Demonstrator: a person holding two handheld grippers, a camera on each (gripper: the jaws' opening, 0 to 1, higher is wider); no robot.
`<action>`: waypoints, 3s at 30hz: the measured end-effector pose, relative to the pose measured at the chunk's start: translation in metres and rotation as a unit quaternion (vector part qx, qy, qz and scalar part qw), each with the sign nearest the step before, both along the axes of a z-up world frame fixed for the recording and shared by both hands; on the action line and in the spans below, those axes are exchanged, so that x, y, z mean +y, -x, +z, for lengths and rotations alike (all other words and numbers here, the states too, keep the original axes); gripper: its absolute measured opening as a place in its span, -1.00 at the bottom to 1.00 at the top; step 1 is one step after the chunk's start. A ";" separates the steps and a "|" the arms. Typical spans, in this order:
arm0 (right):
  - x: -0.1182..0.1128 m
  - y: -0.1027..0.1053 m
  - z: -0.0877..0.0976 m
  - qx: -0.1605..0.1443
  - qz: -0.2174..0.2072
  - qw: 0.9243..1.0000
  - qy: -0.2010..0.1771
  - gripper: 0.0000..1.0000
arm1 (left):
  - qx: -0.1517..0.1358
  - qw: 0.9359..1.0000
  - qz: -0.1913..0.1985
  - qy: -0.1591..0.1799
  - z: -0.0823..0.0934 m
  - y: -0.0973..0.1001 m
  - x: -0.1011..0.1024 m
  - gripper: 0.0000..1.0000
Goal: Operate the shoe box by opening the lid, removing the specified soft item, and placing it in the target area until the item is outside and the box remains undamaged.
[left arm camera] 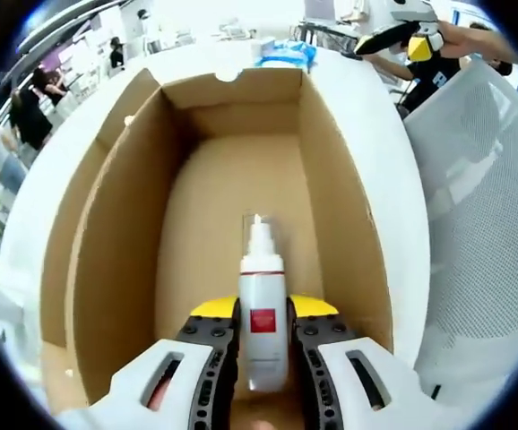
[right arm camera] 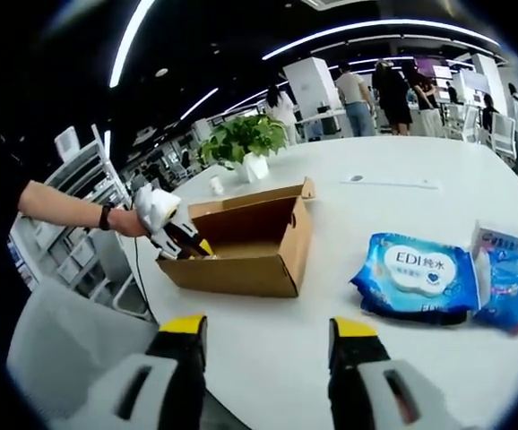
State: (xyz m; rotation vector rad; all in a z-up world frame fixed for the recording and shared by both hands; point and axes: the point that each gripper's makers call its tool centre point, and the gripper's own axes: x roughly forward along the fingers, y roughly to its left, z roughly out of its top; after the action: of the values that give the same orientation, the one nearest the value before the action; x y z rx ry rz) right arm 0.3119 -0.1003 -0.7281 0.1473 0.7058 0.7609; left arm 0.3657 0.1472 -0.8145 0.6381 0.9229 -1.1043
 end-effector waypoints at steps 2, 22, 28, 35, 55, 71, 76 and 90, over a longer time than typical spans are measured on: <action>0.003 0.000 0.000 0.001 0.004 1.000 -0.001 0.05 | -0.008 1.000 0.005 0.003 0.004 -0.003 0.000 -0.62; 0.027 -0.007 0.008 0.009 0.023 0.999 -0.029 0.04 | -0.086 0.995 -0.006 0.044 0.050 -0.012 -0.030 -0.62; 0.034 -0.008 0.005 0.018 0.025 0.999 -0.044 0.03 | -0.095 0.994 -0.012 0.057 0.058 -0.009 -0.045 -0.62; 0.041 -0.011 0.009 0.025 0.023 0.998 -0.062 0.02 | -0.101 0.992 -0.021 0.075 0.070 -0.005 -0.063 -0.62; 0.059 -0.010 0.017 0.044 0.032 0.992 -0.117 0.01 | -0.139 0.978 -0.123 0.096 0.095 0.022 -0.124 -0.62; 0.067 -0.003 0.026 0.071 0.035 0.980 -0.184 -0.18 | -0.148 0.966 -0.184 0.104 0.107 0.045 -0.154 -0.62; 0.070 -0.001 0.029 0.078 0.035 0.976 -0.199 -0.27 | -0.151 0.961 -0.209 0.100 0.108 0.052 -0.160 -0.61; 0.072 0.006 0.029 0.114 0.019 0.960 -0.254 -0.64 | -0.183 0.944 -0.264 0.070 0.104 0.060 -0.164 -0.61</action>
State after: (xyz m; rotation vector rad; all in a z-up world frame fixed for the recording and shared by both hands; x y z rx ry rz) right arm 0.3064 -0.0287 -0.6995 0.7002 0.7188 0.9615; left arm 0.3057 -0.0172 -0.7102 0.9659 0.3485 -1.4481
